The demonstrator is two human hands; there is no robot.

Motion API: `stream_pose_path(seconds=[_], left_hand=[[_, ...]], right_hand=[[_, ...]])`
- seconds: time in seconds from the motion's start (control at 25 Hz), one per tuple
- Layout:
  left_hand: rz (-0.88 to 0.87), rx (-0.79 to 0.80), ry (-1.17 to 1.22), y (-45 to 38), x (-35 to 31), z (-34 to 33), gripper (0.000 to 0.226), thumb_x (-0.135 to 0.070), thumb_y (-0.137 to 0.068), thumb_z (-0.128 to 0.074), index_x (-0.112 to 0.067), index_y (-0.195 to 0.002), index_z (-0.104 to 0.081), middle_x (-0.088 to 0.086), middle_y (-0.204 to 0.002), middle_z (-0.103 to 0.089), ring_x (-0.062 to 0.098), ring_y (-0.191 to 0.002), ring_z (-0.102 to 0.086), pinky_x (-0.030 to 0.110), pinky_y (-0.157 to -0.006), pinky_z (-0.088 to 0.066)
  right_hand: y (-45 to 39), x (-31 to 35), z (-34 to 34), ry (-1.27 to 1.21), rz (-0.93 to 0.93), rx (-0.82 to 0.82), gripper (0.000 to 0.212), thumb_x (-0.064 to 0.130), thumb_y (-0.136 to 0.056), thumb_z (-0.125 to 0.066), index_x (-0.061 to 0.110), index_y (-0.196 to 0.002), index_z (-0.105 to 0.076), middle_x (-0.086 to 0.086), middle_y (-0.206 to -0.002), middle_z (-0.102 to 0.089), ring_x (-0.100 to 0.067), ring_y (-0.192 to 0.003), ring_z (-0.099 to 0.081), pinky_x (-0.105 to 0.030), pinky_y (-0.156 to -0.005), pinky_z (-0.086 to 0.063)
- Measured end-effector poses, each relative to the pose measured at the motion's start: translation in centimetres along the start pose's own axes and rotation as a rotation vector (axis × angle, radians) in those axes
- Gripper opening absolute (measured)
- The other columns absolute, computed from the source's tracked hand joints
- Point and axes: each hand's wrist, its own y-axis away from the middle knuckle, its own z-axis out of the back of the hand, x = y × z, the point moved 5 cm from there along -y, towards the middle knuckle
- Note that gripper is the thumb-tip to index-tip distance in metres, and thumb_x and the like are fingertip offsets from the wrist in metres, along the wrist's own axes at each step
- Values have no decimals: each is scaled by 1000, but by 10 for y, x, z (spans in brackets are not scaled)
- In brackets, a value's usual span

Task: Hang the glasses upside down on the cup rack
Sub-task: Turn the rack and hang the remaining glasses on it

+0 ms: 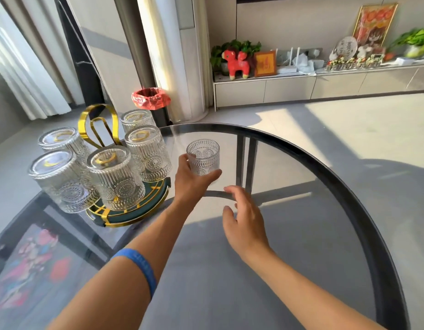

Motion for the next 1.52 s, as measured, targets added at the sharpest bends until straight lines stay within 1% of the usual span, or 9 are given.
stream_pose_path(seconds=[0.12,0.24,0.36,0.56,0.72,0.88,1.04,1.2,1.52], left_hand=[[-8,-27,38,34,-9,15,66,-35,-56,-87,-25,-107,-47,-3,-102,-65,19,-95,-64,27,-82,-51],[-113,23,61,93,-22,40,64,-34,-56,-87,-31,-108,-50,-11,-103,-64,4,-93,-61,6,-75,-43],[-212,47,105,138,-39,81,66,-46,-52,-87,-39,-109,-55,-14,-106,-63,1,-101,-60,13,-83,-46],[-242,-187,91,128,-100,195,94,-61,-42,-87,-31,-126,-59,-18,-110,-54,-4,-105,-59,10,-87,-50],[-247,-366,241,92,-123,293,83,-59,-38,-91,-36,-109,-54,-3,-105,-66,12,-89,-72,31,-72,-60],[-211,-430,217,53,-119,341,71,-63,-43,-87,-37,-99,-51,1,-100,-68,13,-84,-71,36,-76,-61],[-204,-406,102,-5,-127,346,70,-47,-54,-91,-27,-109,-54,7,-112,-64,32,-102,-66,53,-86,-58],[-221,-352,-151,-59,-149,322,69,-35,-56,-93,-22,-115,-59,3,-117,-62,24,-104,-58,41,-89,-53],[-222,-59,-592,-109,-129,255,68,-15,-64,-88,-18,-126,-60,9,-128,-62,27,-117,-55,32,-90,-43]], right_hand=[[0,-6,17,-284,-238,-119,38,4,-88,-52,21,-123,-53,0,-129,-56,-12,-106,-56,-23,-86,-47],[-5,7,39,-457,-422,-198,33,5,-88,-57,21,-117,-56,-5,-126,-59,-10,-99,-60,-40,-92,-50],[-15,67,56,-437,-211,-226,32,4,-86,-59,22,-112,-58,-2,-119,-62,7,-81,-61,-35,-80,-51],[-38,210,29,-273,220,-70,24,18,-88,-51,22,-109,-61,10,-106,-63,4,-77,-57,-7,-64,-41],[-64,268,-24,-60,278,91,26,20,-97,-43,17,-116,-60,-5,-120,-64,-20,-105,-59,-28,-81,-46],[-65,271,-92,422,438,457,45,27,-99,-33,22,-144,-39,2,-156,-32,-28,-136,-37,-46,-107,-33],[-65,258,-108,505,521,374,44,19,-94,-38,23,-136,-50,6,-155,-35,-32,-130,-43,-50,-105,-36],[-68,251,-102,476,552,371,53,14,-89,-38,28,-140,-46,11,-154,-36,-29,-130,-43,-50,-105,-37],[-65,247,-101,359,577,318,58,6,-84,-42,28,-137,-48,13,-152,-38,-29,-121,-50,-46,-101,-40]])
